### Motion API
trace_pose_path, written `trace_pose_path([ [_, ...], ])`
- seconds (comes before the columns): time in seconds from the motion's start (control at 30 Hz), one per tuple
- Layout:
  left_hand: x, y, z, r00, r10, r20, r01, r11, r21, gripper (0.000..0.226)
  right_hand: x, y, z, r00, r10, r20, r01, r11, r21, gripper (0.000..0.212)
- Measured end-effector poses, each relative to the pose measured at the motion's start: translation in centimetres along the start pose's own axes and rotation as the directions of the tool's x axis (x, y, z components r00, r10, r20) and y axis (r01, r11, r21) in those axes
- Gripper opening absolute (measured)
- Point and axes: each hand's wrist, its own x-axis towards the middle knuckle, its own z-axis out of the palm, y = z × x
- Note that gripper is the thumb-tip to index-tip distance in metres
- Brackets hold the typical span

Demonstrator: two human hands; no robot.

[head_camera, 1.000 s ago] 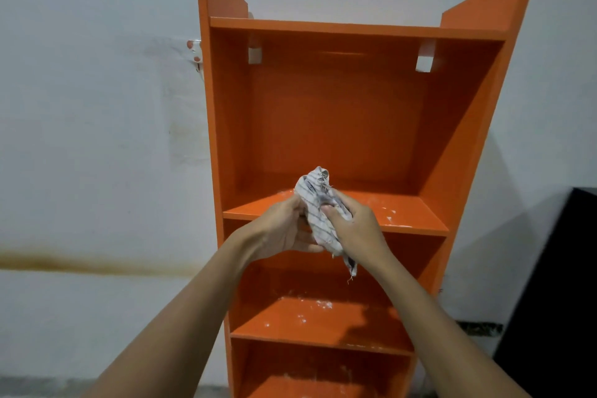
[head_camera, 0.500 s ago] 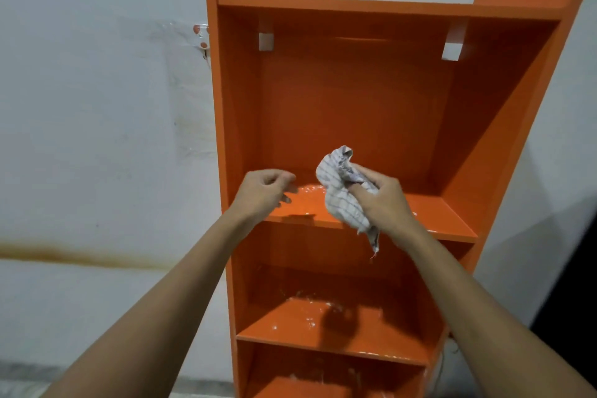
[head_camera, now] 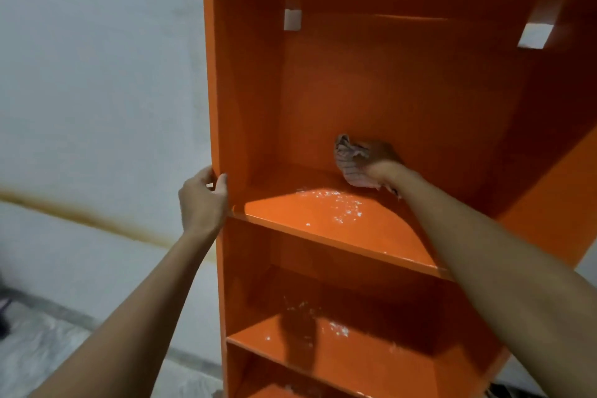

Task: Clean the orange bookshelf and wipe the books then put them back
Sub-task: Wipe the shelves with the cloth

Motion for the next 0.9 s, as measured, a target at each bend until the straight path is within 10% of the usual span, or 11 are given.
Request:
trace_pose_path([
  [0.4, 0.4, 0.5, -1.0, 0.994, -0.011, 0.108, 0.009, 1.000, 0.019, 0.038, 4.1, 0.3, 7.8, 0.920, -0.206, 0.332, 0.232, 0.972, -0.043, 0.041],
  [0.9, 1.6, 0.2, -2.1, 0.978, -0.039, 0.207, 0.031, 0.999, 0.042, 0.025, -10.7, -9.2, 9.4, 0.512, -0.776, 0.368, 0.674, 0.628, 0.388, 0.056],
])
